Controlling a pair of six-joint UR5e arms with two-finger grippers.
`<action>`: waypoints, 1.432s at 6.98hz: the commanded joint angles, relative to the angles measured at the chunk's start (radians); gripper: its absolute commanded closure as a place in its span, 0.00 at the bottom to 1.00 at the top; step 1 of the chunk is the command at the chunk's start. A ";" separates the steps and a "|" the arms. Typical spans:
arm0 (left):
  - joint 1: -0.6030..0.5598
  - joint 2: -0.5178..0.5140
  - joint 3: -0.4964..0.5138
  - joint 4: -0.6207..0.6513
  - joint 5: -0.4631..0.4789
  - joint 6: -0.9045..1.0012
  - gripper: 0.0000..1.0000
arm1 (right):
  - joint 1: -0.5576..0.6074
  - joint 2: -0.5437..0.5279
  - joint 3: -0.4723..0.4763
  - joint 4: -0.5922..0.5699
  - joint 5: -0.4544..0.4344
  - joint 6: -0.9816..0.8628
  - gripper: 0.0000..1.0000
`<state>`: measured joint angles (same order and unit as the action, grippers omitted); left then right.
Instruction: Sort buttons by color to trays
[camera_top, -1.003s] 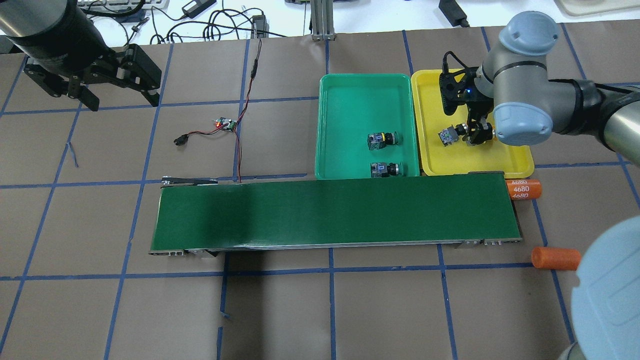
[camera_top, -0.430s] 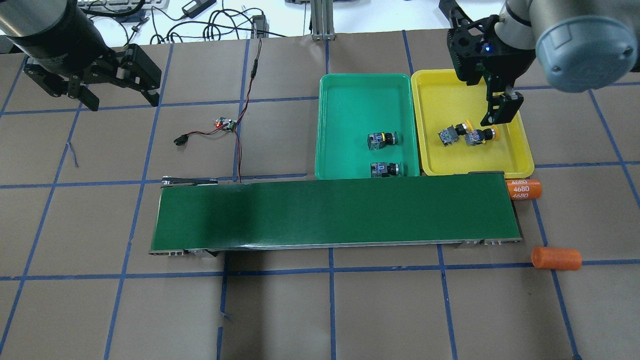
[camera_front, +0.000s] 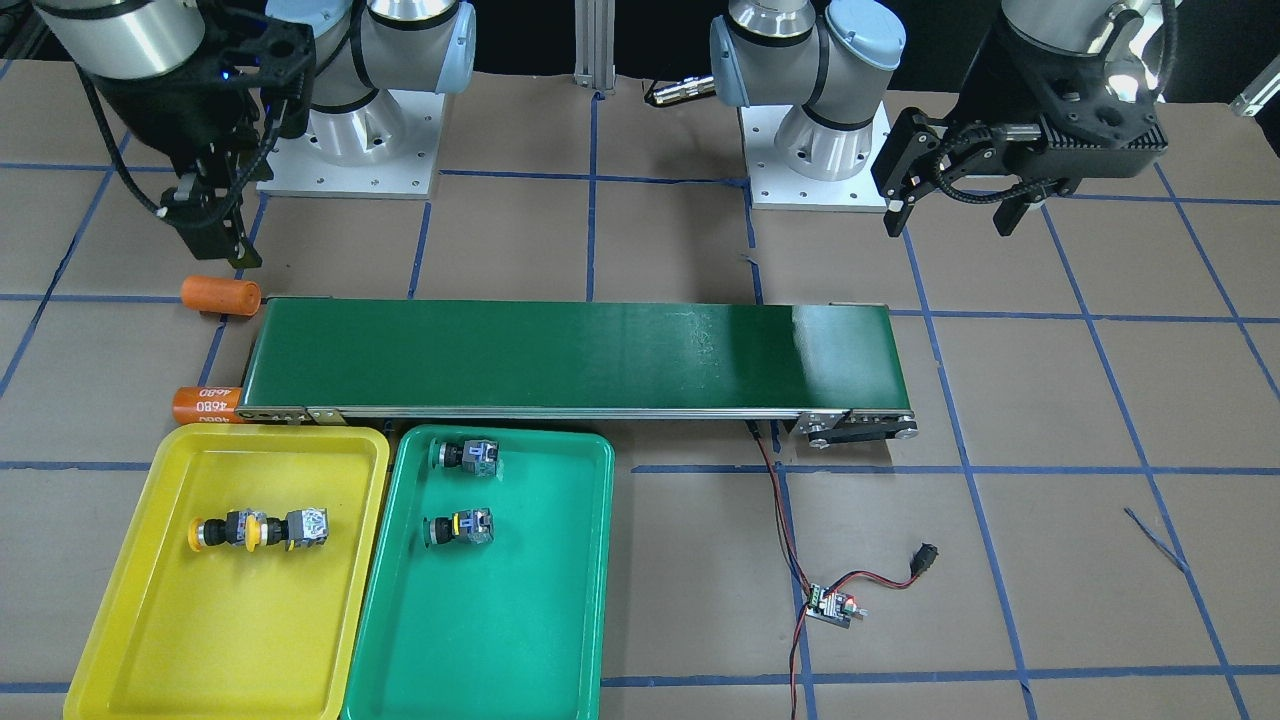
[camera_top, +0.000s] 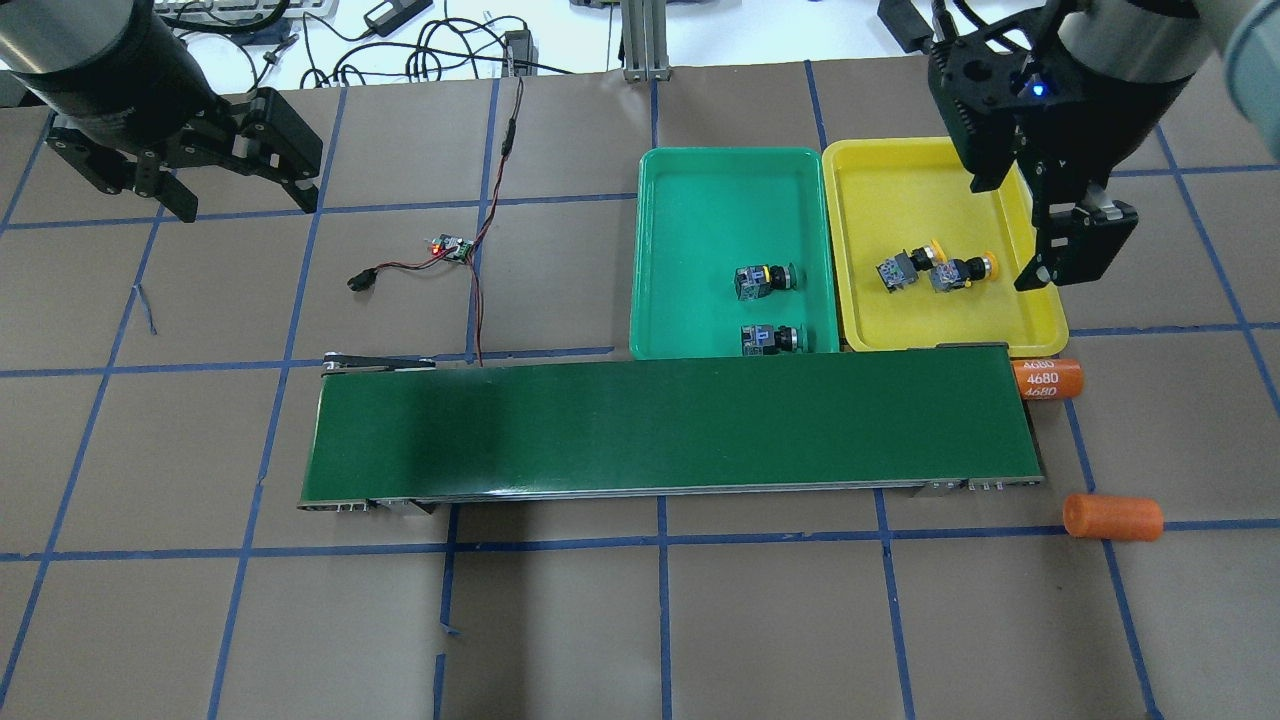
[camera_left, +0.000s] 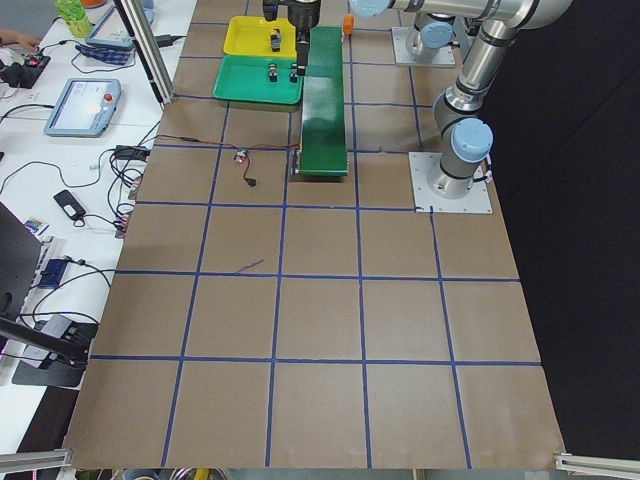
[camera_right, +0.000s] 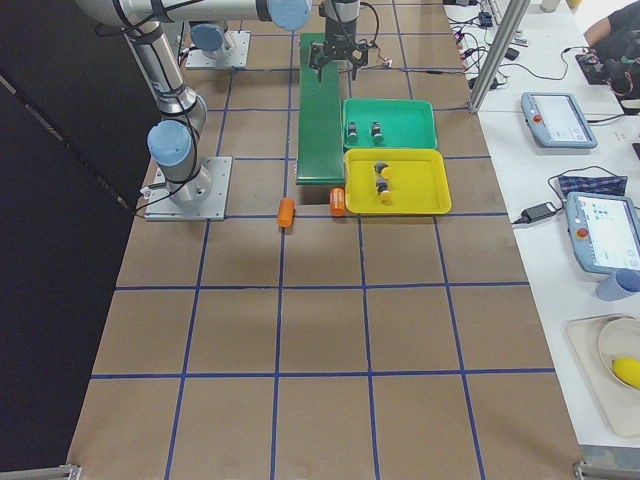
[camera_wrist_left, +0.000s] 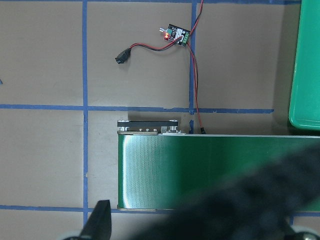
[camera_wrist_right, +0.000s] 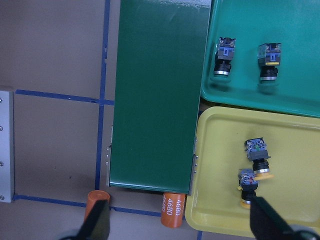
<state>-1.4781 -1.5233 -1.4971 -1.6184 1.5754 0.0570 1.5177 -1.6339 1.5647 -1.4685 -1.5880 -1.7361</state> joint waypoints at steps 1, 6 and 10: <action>0.001 -0.001 0.000 0.000 0.000 0.000 0.00 | 0.001 -0.017 0.000 0.023 0.009 0.016 0.00; 0.001 0.000 0.000 0.000 0.000 0.000 0.00 | 0.001 -0.020 -0.006 0.013 0.017 0.756 0.00; -0.001 0.000 0.000 -0.003 -0.009 0.001 0.00 | 0.003 -0.075 -0.003 0.023 0.070 1.578 0.00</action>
<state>-1.4775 -1.5232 -1.4972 -1.6208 1.5709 0.0581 1.5194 -1.6981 1.5610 -1.4480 -1.5567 -0.3831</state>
